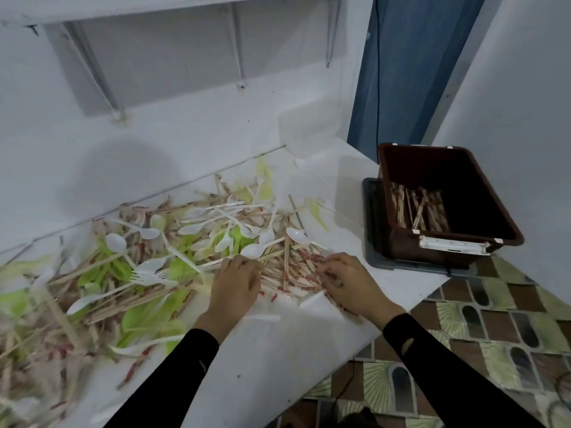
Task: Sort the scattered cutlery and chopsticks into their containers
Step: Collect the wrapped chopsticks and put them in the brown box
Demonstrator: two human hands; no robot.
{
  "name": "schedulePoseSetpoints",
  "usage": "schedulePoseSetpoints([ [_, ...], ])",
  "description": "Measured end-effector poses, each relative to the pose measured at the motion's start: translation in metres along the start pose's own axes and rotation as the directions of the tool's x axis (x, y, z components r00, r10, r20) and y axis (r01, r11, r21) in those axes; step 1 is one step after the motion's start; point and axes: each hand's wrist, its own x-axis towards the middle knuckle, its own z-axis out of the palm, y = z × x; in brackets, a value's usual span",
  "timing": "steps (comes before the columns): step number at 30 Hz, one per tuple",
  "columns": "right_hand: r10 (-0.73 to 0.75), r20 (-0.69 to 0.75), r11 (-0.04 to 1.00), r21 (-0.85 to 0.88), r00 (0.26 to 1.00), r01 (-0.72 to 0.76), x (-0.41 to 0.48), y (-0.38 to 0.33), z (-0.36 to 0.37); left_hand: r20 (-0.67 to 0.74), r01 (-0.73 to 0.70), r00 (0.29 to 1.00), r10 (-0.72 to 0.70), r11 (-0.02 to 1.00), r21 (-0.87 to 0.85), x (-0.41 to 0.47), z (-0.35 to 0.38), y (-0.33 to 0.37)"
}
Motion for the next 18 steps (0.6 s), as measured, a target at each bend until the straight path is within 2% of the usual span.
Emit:
schedulePoseSetpoints([
  [2,0.021,-0.058,0.999,-0.033,0.998,-0.023,-0.002,0.001,-0.005,-0.024,0.060,0.998,-0.060,0.998,0.017,0.005,-0.006,-0.008],
  [4,0.039,-0.043,0.995,-0.085,0.998,-0.042,-0.004,-0.002,-0.008,-0.043,0.092,0.995,-0.092,0.996,0.009,0.011,-0.011,-0.013],
  [7,0.068,0.028,0.981,-0.184,0.997,-0.062,-0.006,-0.010,-0.008,-0.092,-0.015,0.996,0.010,0.999,-0.052,0.023,-0.010,-0.001],
  [9,0.088,0.022,0.968,-0.238,0.996,-0.080,-0.004,-0.018,-0.005,-0.028,-0.040,0.999,0.036,0.990,-0.133,0.031,-0.006,0.020],
  [11,0.099,0.082,0.963,-0.257,0.992,-0.075,-0.001,-0.023,-0.004,0.077,-0.019,0.997,0.031,0.988,-0.153,0.039,0.003,0.038],
  [12,0.102,0.150,0.975,-0.212,0.983,-0.068,0.000,-0.024,-0.005,0.122,-0.019,0.992,0.033,0.993,-0.114,0.044,0.009,0.044],
  [15,0.057,0.303,0.994,0.068,0.951,-0.081,0.001,-0.019,-0.017,0.196,-0.045,0.980,0.035,0.998,0.044,0.058,0.018,0.048],
  [16,0.048,0.327,0.994,0.077,0.944,-0.077,0.002,-0.015,-0.021,0.214,-0.040,0.976,0.023,0.996,0.075,0.064,0.017,0.047],
  [18,0.046,0.349,0.997,-0.073,0.936,-0.022,0.005,-0.008,-0.026,0.268,-0.035,0.963,0.006,0.994,0.104,0.071,0.015,0.043],
])
